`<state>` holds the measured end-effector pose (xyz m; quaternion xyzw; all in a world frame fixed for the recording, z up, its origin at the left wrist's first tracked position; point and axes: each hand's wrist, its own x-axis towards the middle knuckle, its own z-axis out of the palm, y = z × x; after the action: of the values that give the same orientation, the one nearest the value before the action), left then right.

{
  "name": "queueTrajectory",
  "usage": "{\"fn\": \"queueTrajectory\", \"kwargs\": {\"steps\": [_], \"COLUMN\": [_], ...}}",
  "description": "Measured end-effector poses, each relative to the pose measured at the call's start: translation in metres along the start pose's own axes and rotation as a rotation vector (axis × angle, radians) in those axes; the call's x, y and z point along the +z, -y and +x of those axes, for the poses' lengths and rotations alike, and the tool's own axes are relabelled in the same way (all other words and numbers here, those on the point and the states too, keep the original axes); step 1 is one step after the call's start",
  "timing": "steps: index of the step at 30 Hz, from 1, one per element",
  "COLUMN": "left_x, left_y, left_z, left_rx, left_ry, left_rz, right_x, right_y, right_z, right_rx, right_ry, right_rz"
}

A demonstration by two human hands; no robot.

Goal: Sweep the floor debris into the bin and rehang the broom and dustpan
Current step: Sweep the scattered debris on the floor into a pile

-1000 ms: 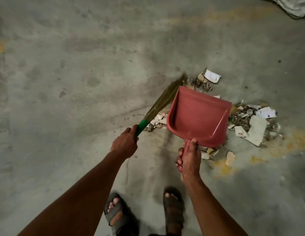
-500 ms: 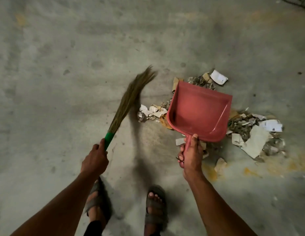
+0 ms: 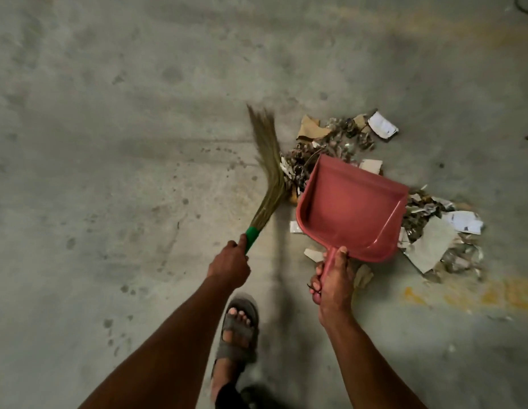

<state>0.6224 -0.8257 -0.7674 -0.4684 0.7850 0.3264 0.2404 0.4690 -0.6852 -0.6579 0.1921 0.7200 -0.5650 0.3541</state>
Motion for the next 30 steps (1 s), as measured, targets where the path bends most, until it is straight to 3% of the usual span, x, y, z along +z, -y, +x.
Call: {"fn": "queueTrajectory", "kwargs": {"steps": [8, 15, 21, 30], "left_x": [0.010, 0.026, 0.032, 0.059], "left_y": [-0.082, -0.128, -0.173, -0.218], "left_z": [0.003, -0.062, -0.110, -0.123], "left_rx": [0.114, 0.124, 0.146, 0.169], "left_ry": [-0.045, -0.215, -0.262, -0.288], "left_rz": [0.035, 0.012, -0.004, -0.012], "right_x": [-0.069, -0.145, -0.207, -0.243], "right_y": [-0.004, 0.034, 0.074, 0.117], "right_z": [0.018, 0.006, -0.005, 0.038], "right_rx": [-0.001, -0.074, -0.086, -0.083], "right_ry": [0.047, 0.074, 0.052, 0.080], "right_rz": [-0.029, -0.032, -0.025, -0.082]}}
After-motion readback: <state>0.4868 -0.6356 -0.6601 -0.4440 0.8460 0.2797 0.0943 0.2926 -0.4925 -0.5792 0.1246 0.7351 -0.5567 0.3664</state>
